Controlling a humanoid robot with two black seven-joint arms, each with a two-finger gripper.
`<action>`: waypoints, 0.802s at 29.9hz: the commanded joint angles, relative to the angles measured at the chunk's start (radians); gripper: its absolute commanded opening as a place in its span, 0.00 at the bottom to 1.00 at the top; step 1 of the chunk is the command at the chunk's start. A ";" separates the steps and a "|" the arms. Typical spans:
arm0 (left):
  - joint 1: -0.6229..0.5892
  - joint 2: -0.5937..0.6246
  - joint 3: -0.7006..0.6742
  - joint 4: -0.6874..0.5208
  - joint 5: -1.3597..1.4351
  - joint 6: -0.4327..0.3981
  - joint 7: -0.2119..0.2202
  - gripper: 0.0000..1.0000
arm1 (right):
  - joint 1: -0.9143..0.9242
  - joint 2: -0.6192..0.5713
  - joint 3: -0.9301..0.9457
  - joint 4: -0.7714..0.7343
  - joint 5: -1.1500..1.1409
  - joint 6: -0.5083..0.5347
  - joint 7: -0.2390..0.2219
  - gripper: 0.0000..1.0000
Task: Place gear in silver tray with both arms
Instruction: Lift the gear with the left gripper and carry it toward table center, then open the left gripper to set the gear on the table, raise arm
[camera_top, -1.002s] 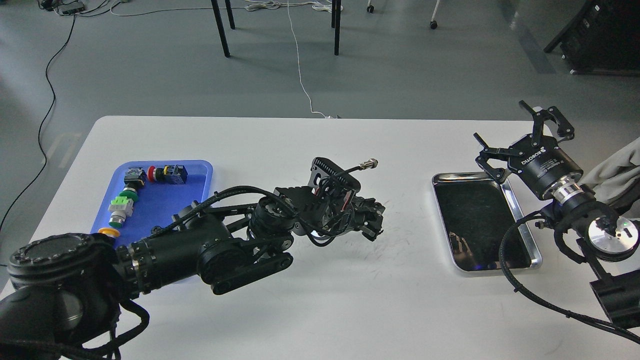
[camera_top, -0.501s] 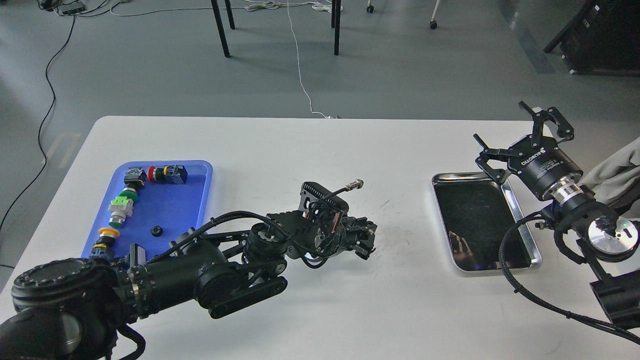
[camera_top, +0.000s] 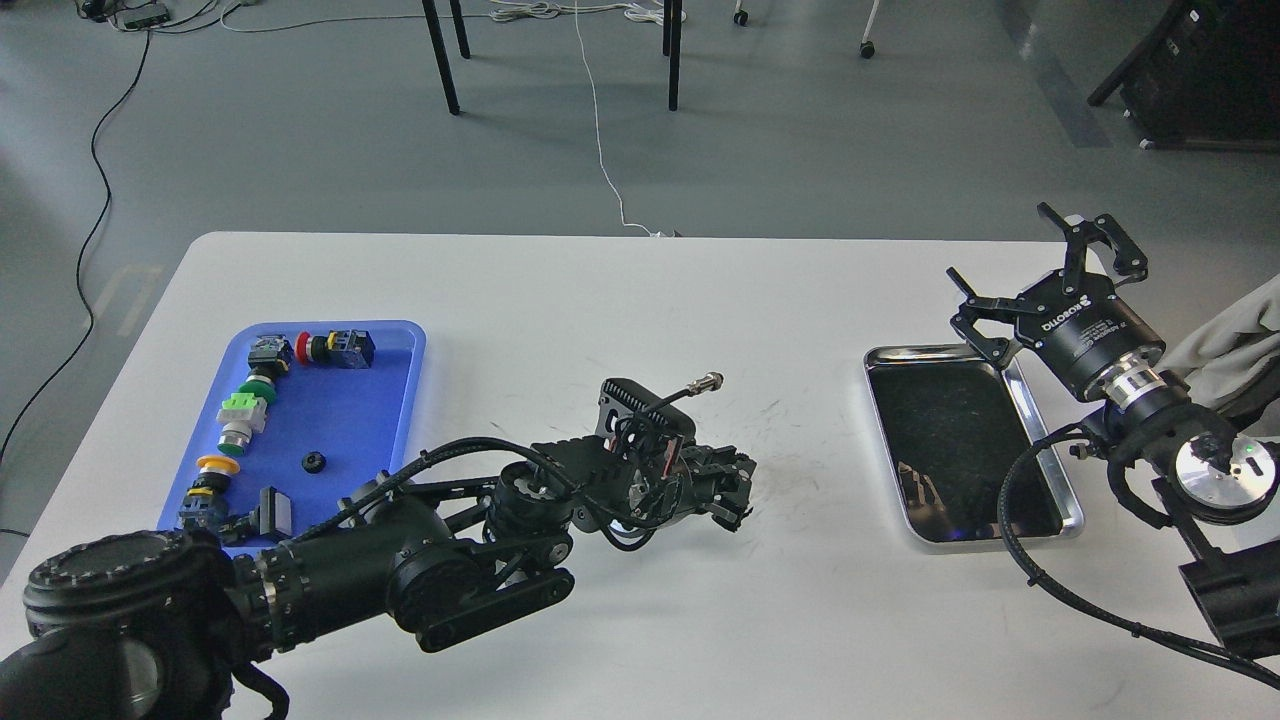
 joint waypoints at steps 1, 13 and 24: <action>0.000 0.000 0.000 -0.002 0.002 0.015 0.000 0.33 | 0.000 0.000 -0.002 0.000 0.000 0.000 0.000 0.99; 0.003 0.000 0.001 -0.037 -0.004 0.064 -0.003 0.74 | 0.000 0.000 -0.002 0.000 0.000 0.000 0.000 0.99; -0.029 0.000 -0.185 -0.048 -0.107 0.084 0.003 0.96 | 0.002 -0.003 0.002 0.009 0.000 -0.002 0.000 0.99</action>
